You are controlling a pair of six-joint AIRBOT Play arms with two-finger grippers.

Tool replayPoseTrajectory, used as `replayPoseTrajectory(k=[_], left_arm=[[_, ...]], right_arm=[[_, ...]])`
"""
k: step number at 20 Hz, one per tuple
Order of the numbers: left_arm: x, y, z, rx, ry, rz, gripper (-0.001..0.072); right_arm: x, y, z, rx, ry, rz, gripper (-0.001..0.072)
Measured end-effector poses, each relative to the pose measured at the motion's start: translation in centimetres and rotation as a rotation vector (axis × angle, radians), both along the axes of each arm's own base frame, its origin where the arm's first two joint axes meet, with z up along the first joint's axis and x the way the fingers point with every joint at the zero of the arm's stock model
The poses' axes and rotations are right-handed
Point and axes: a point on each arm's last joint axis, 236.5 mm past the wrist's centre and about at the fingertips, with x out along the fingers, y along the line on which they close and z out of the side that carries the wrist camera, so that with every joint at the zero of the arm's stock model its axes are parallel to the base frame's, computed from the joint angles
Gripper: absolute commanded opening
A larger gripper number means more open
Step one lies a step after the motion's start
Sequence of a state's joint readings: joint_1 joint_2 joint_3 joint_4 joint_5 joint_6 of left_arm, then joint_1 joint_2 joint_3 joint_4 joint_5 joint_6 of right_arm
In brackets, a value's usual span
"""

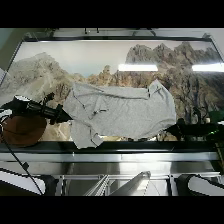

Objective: Fold the shirts.

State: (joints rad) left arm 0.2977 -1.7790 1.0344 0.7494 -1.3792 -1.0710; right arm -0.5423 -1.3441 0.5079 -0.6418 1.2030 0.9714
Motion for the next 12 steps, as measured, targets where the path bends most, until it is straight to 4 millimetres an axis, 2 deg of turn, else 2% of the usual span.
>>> replayPoseTrajectory(k=[4, 9, 10, 12], left_arm=[[-0.3, 0.4, 0.4, -0.026, 0.007, 0.010, 0.0017], [-2.0, 3.1, 1.6, -0.089, 0.072, 0.041, 0.0010], [-2.3, 3.5, 2.3, -0.120, 0.081, 0.055, 0.0011], [-2.3, 4.0, 4.0, -0.176, 0.070, 0.095, 0.0012]], right_arm=[[-0.1, 0.1, 0.1, 0.006, 0.001, 0.004, 0.0018], [0.3, -0.1, 0.5, 0.008, -0.011, 0.002, 0.0017], [0.6, -0.1, 1.0, 0.019, -0.022, -0.001, 0.0017], [1.9, 0.2, 3.4, 0.065, -0.090, 0.001, 0.0017]])
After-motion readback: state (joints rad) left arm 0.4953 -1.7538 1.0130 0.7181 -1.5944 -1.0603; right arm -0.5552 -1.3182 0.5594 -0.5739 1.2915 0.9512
